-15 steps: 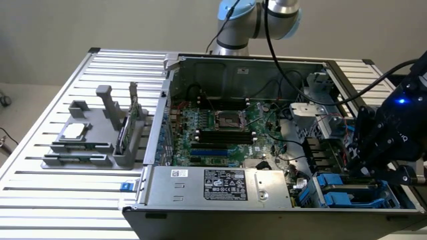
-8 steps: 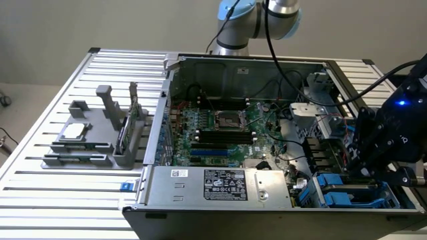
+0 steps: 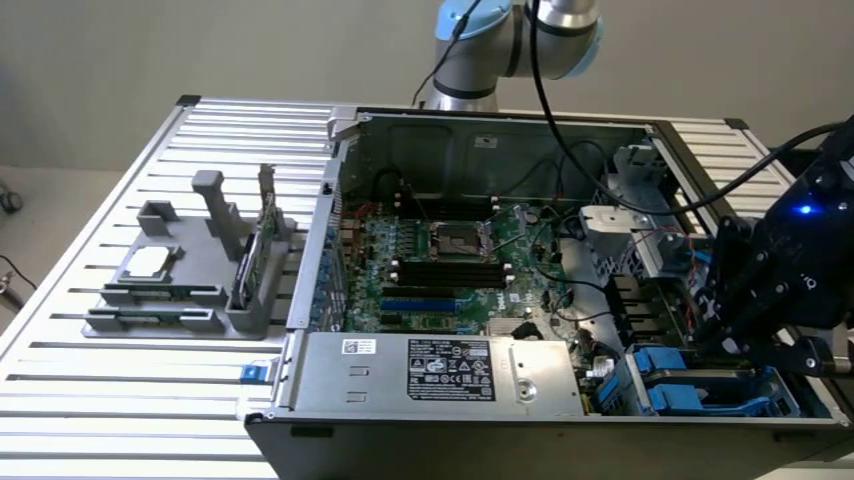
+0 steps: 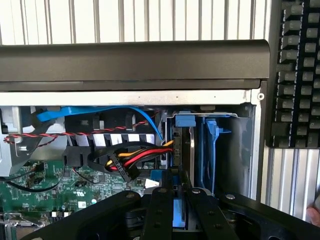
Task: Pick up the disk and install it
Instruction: 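Insert the second disk wire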
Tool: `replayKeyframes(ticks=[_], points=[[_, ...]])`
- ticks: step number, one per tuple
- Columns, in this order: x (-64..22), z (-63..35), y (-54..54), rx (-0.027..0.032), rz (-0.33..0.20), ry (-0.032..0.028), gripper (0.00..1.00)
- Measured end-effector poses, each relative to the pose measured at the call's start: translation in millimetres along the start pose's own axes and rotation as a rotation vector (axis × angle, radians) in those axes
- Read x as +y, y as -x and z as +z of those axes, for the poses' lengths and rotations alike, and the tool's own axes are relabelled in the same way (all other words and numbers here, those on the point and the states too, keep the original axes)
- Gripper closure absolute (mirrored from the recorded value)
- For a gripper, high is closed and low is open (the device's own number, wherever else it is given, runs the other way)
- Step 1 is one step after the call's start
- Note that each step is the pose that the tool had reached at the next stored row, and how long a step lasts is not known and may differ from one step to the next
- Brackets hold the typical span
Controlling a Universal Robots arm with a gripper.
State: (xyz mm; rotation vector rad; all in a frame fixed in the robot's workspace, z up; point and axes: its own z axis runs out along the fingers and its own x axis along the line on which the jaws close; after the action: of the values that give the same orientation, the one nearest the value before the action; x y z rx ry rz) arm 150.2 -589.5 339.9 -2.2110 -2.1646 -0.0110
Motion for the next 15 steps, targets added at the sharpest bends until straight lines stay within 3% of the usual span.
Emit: replayKeyframes(ticks=[9,15], points=[[0.3,1.3,1.3,0.0166,-0.004,-0.0005,0.83],[0.4,1.9,4.5,0.023,-0.012,-0.001,0.83]])
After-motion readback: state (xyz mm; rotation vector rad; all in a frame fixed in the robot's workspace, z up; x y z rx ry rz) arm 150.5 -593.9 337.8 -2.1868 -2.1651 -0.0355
